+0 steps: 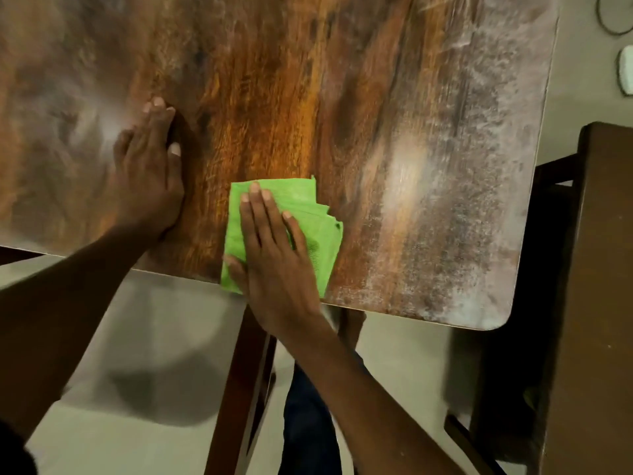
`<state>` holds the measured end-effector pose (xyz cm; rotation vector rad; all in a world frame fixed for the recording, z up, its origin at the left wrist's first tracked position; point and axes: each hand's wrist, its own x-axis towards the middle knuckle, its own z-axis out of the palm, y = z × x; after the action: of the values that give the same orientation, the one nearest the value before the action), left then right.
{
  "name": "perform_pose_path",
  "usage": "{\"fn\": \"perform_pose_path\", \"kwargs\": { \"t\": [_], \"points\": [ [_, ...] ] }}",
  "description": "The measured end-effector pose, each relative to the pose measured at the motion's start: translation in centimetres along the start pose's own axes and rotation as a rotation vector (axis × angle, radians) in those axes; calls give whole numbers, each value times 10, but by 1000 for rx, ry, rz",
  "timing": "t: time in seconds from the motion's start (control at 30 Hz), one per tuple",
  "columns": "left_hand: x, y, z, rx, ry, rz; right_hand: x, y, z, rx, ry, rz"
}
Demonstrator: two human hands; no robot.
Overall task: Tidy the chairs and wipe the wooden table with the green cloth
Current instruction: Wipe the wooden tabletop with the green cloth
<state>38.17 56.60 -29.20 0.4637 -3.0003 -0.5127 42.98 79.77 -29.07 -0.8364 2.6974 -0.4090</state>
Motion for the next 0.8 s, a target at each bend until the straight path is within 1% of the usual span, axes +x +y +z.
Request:
{"fn": "perform_pose_path", "kwargs": {
  "t": [0.17,0.23,0.33,0.4,0.47,0.57,0.63,0.73,0.8],
  "points": [
    [1,3,-3,5,-10,-22,-57,72,-17,-78,3,52],
    [0,4,-3,7,-8,-19,-60,93,-25,-68,21,76],
    [1,3,-2,18,-15,-31,-16,127,-43,-1,83,191],
    [0,3,-3,28,-18,-22,36,149,-59,-26,178,256],
    [-1,7,-5,43,-26,-23,79,161,-71,-69,228,328],
    [-3,20,-11,62,-40,-61,89,139,-60,-104,231,389],
    [-4,26,-14,63,-30,-61,63,88,-35,-54,190,364],
    [-2,20,-9,84,-45,-52,23,0,1,35,86,153],
    [-1,11,-4,99,-12,-13,10,-21,8,-8,33,9]
  ]
}}
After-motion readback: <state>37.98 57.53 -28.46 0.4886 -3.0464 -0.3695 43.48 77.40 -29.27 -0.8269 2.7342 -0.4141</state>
